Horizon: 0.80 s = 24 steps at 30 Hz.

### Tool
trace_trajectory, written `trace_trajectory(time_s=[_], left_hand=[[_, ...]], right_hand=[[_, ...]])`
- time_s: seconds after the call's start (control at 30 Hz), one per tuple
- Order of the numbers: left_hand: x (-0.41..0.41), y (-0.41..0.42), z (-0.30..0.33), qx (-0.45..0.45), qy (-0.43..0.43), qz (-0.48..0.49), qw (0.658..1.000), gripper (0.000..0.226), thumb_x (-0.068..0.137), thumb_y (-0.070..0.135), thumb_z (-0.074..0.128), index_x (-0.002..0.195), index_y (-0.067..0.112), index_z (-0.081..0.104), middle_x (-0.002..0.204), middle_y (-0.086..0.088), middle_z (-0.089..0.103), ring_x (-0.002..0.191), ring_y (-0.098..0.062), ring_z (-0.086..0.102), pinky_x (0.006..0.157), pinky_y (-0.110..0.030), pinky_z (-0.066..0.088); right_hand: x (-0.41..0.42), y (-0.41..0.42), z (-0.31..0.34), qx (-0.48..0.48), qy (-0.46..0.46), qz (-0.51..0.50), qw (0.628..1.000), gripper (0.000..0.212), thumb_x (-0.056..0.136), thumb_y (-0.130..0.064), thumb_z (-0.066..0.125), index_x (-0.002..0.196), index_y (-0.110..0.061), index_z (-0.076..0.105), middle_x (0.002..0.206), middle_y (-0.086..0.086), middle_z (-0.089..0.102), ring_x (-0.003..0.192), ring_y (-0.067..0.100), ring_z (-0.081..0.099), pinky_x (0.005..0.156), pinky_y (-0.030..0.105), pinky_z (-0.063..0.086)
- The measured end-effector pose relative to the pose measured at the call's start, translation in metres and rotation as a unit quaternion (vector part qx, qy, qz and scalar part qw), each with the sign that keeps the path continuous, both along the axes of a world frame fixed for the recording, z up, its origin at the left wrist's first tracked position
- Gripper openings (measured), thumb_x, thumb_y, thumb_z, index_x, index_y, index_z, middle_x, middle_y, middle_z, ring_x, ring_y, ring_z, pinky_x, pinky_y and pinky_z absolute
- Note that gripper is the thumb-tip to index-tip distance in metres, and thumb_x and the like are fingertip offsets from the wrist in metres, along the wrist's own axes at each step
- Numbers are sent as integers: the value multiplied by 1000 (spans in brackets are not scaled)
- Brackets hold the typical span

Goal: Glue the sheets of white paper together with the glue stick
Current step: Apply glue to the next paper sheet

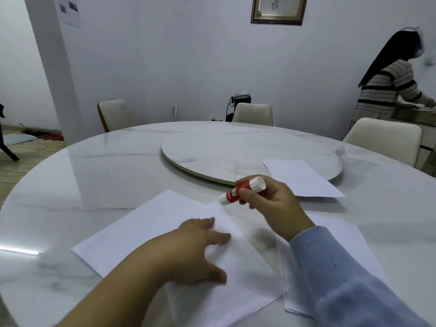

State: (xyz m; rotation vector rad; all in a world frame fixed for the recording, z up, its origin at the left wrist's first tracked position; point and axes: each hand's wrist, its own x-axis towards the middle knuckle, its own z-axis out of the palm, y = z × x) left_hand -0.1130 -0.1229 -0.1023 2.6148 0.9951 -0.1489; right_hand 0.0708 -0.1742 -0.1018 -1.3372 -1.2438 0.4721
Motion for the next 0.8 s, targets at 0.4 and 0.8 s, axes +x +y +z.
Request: trace_trajectory(time_s=[0.4,0.8], left_hand=[[-12,1,-1,-31,-28,16,999,101,71,59,66,149,34,8,157,22,-4,144,-1,-6,117,-27,5],[-12,3,-3,-40,-3,9,999,101,73,62,62,149,37,1,155,24,-10,145,-6,-9,117,-30,3]], right_hand=[[-15,3,-5,-51,-172,-36,983,4,83,-22,62,81,-21,65,66,-28,63,57,2,46,58,18,39],[-15,-2,3,-113,-201,-21,973,13,73,-28,63,78,-18,69,80,2,71,67,12,58,68,36,49]])
